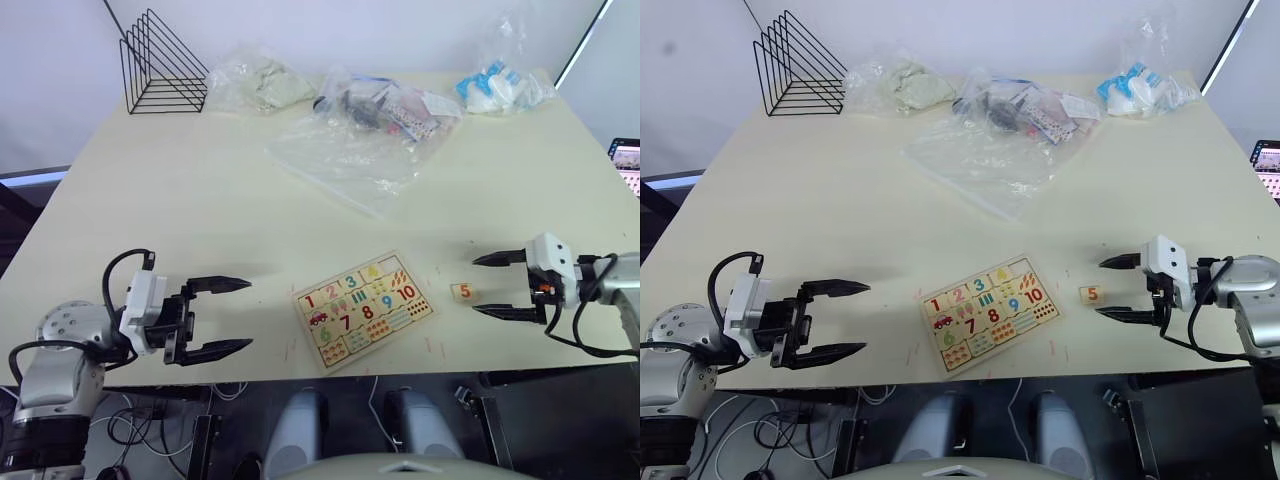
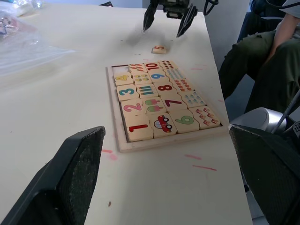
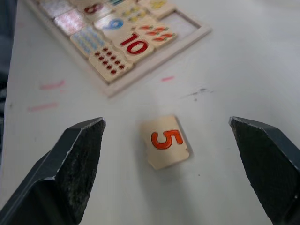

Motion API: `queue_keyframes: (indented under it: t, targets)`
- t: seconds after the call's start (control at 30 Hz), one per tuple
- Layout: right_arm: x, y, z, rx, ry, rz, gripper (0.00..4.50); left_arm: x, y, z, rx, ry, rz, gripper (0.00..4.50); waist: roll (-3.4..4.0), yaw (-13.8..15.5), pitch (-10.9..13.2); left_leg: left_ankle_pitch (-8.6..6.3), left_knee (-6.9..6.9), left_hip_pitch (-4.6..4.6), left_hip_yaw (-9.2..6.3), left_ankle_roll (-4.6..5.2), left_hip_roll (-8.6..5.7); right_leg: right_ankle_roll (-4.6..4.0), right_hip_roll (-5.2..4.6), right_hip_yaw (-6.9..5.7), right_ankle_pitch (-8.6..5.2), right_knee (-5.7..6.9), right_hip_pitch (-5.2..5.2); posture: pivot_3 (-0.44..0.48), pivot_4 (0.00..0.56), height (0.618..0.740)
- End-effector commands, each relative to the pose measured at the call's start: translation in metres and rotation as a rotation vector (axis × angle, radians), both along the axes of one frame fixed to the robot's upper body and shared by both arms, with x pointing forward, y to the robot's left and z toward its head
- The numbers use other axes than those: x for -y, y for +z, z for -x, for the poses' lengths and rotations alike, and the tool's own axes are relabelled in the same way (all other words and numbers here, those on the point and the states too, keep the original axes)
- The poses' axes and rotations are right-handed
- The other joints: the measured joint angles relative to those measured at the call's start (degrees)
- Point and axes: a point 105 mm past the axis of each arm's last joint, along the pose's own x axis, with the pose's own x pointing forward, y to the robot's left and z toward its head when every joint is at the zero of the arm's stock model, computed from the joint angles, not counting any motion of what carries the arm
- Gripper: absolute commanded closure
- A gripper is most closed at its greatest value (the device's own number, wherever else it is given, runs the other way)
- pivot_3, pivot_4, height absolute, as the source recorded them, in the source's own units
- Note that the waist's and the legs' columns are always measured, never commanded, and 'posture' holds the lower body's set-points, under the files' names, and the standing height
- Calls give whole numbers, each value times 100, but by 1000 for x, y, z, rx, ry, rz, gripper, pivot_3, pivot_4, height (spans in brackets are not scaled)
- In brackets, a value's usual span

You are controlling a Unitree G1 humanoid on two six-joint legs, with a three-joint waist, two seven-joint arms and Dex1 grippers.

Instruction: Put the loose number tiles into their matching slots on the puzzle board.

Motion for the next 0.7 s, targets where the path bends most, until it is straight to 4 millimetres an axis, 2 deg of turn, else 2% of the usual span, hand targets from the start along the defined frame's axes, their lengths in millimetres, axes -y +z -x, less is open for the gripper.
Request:
queue_keyframes:
  t: [0.03,0.27,0.7]
  targets:
    - [6,-7,-6,11,67,106,71,0,10,2,49,-7,7,0,1,-7,0,0,1,1,0,0,0,0,0,1,0,0,0,0,150,740]
    - [3,-13,-17,7,95,149,71,-2,9,2,51,0,4,0,1,-8,1,0,0,3,-1,0,1,-2,0,1,0,3,0,0,150,740]
    - [-2,-18,-15,10,130,116,71,-3,7,1,51,-7,1,0,1,-8,0,0,0,5,-3,0,1,-2,0,1,1,5,0,0,150,740]
